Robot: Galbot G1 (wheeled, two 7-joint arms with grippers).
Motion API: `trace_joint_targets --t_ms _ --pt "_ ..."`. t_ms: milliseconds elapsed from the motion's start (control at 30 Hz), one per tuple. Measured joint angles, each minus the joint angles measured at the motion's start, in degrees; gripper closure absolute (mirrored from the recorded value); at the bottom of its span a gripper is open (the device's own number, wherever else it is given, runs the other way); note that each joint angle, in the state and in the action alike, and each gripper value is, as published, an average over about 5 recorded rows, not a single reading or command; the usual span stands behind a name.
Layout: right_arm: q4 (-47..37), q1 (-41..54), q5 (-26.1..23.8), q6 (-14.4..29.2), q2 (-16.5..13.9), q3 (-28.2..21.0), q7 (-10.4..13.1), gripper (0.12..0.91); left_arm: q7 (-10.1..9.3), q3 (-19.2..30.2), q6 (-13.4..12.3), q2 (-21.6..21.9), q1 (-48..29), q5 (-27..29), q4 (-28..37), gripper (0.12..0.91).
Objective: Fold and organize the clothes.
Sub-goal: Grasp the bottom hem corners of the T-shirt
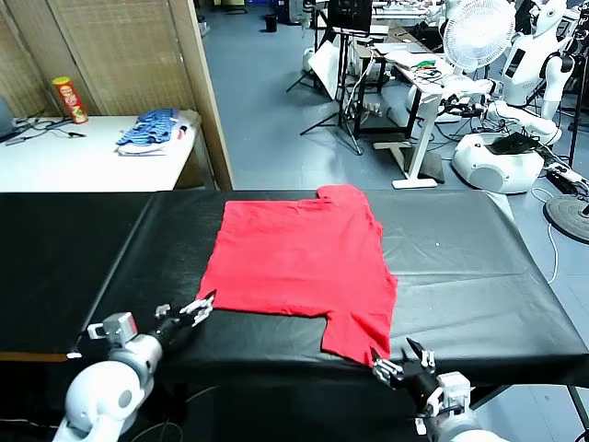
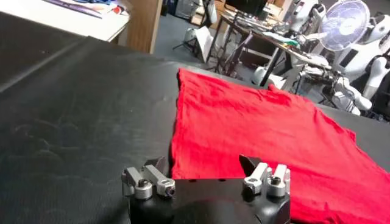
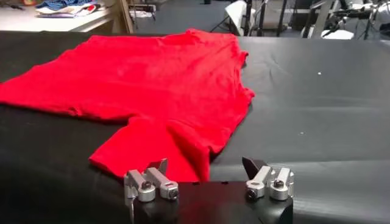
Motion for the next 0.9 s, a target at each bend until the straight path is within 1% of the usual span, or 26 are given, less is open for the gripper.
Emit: trace_joint_targets --t_ms 167,233,367,433,467,533,567,600,667,700,767,800,833,900 --pt "-0.54 0.08 -0.18 0.37 0.37 -0.16 0.56 0.232 0.52 0.04 1.29 -0.31 -0.93 1.02 1.29 0.232" --pt "-0.96 0.23 -0.29 0.57 0.55 -0.28 0.7 0.256 0.48 0.07 1.42 -0.42 -1.18 1.13 1.98 0.232" --pt "-2.0 0.55 -0.49 0.74 0.94 -0.73 0.96 0.349 0.57 0.43 1.63 -0.92 -1.3 1.76 3.42 0.242" --pt "-2.45 0.73 -0.51 0.81 1.1 -0.99 1.27 0.413 0.52 0.67 1.82 -1.29 -1.32 1.97 4.0 0.284" --pt "-2.68 0.81 -0.51 0.85 1.16 -1.14 1.42 0.466 0.45 0.77 1.94 -1.49 -1.35 2.04 4.26 0.32" --pt "-3.06 0.92 -0.49 0.9 1.23 -1.41 1.6 0.56 0.32 0.94 2.08 -1.84 -1.49 2.31 4.7 0.421" --pt "-3.2 0.95 -0.47 0.93 1.26 -1.55 1.66 0.626 0.23 1.0 2.1 -2.03 -1.61 2.52 4.95 0.471" --pt "-3.28 0.95 -0.45 0.94 1.28 -1.65 1.7 0.676 0.12 1.06 2.09 -2.19 -1.75 2.75 5.22 0.538" --pt "-3.25 0.89 -0.34 0.95 1.28 -1.75 1.78 0.789 -0.07 1.11 2.01 -2.42 -1.92 3.06 5.61 0.638" --pt "-3.17 0.84 -0.26 0.94 1.26 -1.75 1.82 0.835 -0.13 1.12 1.95 -2.5 -1.9 3.09 5.7 0.705" --pt "-2.85 0.65 0.08 0.87 1.15 -1.61 1.99 0.892 -0.16 1.12 1.87 -2.59 -1.56 3.05 5.49 0.803" --pt "-2.61 0.51 0.36 0.76 1.05 -1.48 2.18 0.904 -0.15 1.12 1.86 -2.64 -1.29 3.03 5.22 0.849" --pt "-2.33 0.32 0.68 0.6 0.94 -1.28 2.45 0.904 -0.17 1.13 1.86 -2.7 -0.99 3.06 4.88 0.878" --pt "-1.49 -0.19 1.46 -0.02 0.65 -0.83 3.12 0.903 -0.31 1.15 1.91 -2.86 -0.29 3.21 3.93 0.904"
